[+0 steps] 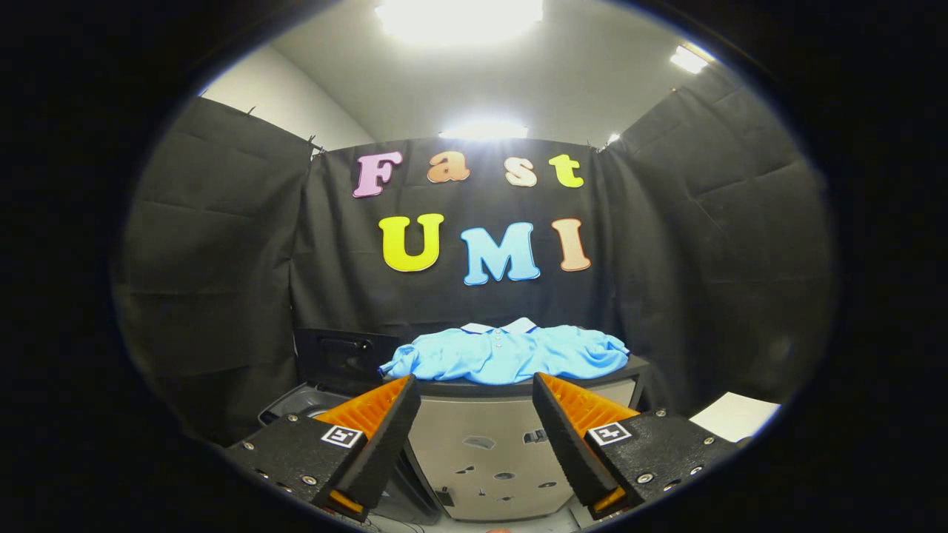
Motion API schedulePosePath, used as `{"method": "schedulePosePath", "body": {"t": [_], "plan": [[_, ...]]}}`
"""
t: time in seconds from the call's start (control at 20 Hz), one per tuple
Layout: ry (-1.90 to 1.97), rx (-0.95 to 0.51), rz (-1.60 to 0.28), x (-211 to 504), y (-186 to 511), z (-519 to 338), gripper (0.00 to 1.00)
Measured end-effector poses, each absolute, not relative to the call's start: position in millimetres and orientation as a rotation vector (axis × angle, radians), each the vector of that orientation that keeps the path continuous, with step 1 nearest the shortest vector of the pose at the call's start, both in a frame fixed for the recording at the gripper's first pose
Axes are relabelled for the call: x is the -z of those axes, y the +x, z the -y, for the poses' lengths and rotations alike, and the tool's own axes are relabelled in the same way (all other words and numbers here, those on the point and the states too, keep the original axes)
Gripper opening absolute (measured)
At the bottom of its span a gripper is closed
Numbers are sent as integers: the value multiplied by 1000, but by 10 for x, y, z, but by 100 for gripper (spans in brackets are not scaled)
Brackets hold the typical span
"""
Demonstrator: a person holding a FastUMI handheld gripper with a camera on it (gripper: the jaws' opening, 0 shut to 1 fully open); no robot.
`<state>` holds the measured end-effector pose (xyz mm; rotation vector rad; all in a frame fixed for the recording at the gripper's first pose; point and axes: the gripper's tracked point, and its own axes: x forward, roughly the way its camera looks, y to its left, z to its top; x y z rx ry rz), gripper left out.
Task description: Put the clothes into the washing machine and then close the washing machine lid.
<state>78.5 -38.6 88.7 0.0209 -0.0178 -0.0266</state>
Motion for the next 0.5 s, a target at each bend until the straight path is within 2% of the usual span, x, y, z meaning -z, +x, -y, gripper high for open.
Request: {"method": "schedulePosePath", "body": {"t": [0.5], "plan": [[3,28,4,-1167,1492,556,95]]}}
